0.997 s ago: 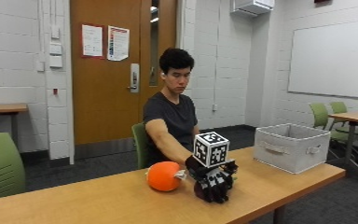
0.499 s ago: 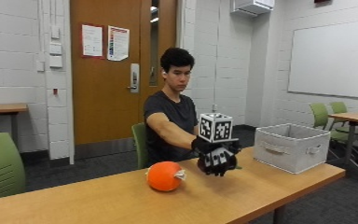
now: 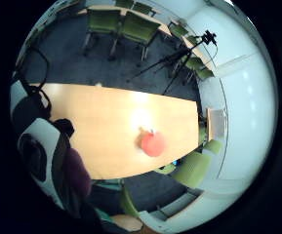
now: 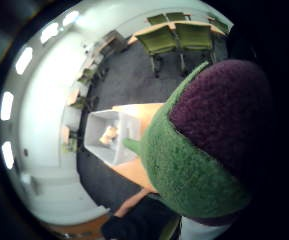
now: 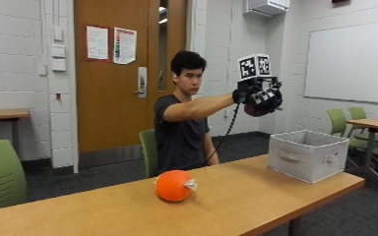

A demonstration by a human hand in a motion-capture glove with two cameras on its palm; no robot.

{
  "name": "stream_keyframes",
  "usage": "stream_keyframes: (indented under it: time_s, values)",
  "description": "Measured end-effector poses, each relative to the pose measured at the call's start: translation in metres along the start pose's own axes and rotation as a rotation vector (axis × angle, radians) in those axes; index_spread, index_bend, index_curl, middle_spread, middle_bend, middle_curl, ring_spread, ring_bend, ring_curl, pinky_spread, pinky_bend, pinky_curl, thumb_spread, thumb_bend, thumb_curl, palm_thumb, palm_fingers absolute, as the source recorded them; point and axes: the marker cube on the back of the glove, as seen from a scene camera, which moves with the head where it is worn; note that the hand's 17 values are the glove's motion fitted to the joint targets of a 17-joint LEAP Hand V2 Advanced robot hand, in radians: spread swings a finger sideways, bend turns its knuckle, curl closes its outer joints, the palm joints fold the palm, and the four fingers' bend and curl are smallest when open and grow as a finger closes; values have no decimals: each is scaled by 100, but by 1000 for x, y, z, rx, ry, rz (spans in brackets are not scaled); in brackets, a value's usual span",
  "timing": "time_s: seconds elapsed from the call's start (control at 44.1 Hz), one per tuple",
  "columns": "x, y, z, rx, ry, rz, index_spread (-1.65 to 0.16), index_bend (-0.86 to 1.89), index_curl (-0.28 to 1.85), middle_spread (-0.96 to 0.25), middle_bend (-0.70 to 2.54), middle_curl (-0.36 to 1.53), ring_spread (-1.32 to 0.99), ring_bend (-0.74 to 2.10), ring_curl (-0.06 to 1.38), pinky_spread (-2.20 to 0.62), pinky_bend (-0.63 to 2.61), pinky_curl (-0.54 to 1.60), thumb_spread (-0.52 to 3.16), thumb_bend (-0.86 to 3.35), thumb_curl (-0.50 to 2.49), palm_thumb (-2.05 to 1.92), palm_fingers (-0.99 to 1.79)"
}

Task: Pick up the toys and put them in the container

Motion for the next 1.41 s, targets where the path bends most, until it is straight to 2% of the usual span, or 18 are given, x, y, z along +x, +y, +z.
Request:
stream_keyframes:
  time_s: [0.181, 0.317, 0.431, 0.521, 0.567, 0.703, 0.816, 0.861, 0.884, 0.907, 0.929, 0.975, 1.02, 1.133, 1.201, 1.292, 1.405]
  values:
    - [-104, -3, -28, 46, -68, -137, -53, 14, 99, -45, 75, 70, -45, 114, 53, -45, 92, 40, 59, 22, 80, 67, 106]
    - [-206, 15, -38, 75, -162, -494, -53, 14, 103, -45, 75, 72, -45, 114, 53, -45, 93, 40, 58, 20, 84, 66, 105]
    - [-281, 13, -30, 65, -112, -479, -54, 13, 107, -45, 75, 73, -45, 115, 53, -45, 93, 40, 58, 20, 88, 66, 103]
    - [-317, 7, -16, 62, -43, -432, -54, 13, 109, -45, 75, 74, -45, 115, 53, -45, 94, 40, 58, 19, 90, 66, 103]
    - [-332, 5, -6, 59, -11, -454, -55, 12, 110, -45, 74, 74, -44, 115, 53, -45, 94, 40, 58, 18, 91, 65, 103]
    - [-379, 18, 2, -6, -195, -514, -55, 12, 113, -45, 74, 75, -45, 116, 53, -45, 95, 40, 58, 17, 94, 66, 102]
    - [-382, 20, 22, -73, -78, -512, -55, 10, 115, -46, 72, 76, -44, 115, 53, -45, 96, 40, 60, 15, 96, 64, 95]
    - [-375, 19, 31, -129, -30, -506, -53, -4, 110, -45, 66, 74, -44, 115, 53, -43, 105, 43, 67, 10, 93, 57, 74]
    - [-373, 18, 33, -151, -36, -506, -51, -8, 107, -44, 63, 73, -44, 116, 54, -40, 108, 44, 77, 6, 89, 50, 61]
    - [-371, 18, 34, -162, -57, -506, -48, -29, 99, -38, 52, 71, -39, 108, 53, -35, 121, 49, 82, -2, 83, 39, 7]
    - [-368, 17, 34, -163, -72, -499, -44, -27, 96, -29, 37, 68, -30, 94, 54, -30, 137, 57, 83, -10, 79, 27, -44]
    - [-355, 12, 35, -148, -43, -436, -40, -24, 84, -22, 31, 64, -23, 82, 50, -23, 143, 55, 87, -11, 74, 18, -53]
    - [-340, 6, 35, -135, 14, -358, -37, -22, 73, -16, 27, 60, -19, 73, 44, -18, 145, 52, 91, -9, 70, 13, -50]
    - [-314, 15, 29, -132, 23, -383, -31, -13, 54, -7, 21, 55, -10, 61, 35, -9, 143, 49, 96, -6, 61, 6, -42]
    - [-290, 19, 26, -138, 5, -353, -29, -10, 46, -4, 20, 53, -7, 58, 33, -6, 139, 47, 98, -5, 58, 4, -38]
    - [-254, 27, 25, -143, 27, -417, -27, -4, 38, -2, 19, 51, -4, 55, 31, -3, 135, 44, 100, -4, 54, 3, -33]
    - [-184, 38, 18, -130, 74, -323, -27, 2, 32, -2, 17, 49, -2, 50, 30, -1, 128, 42, 102, -4, 49, 0, -28]
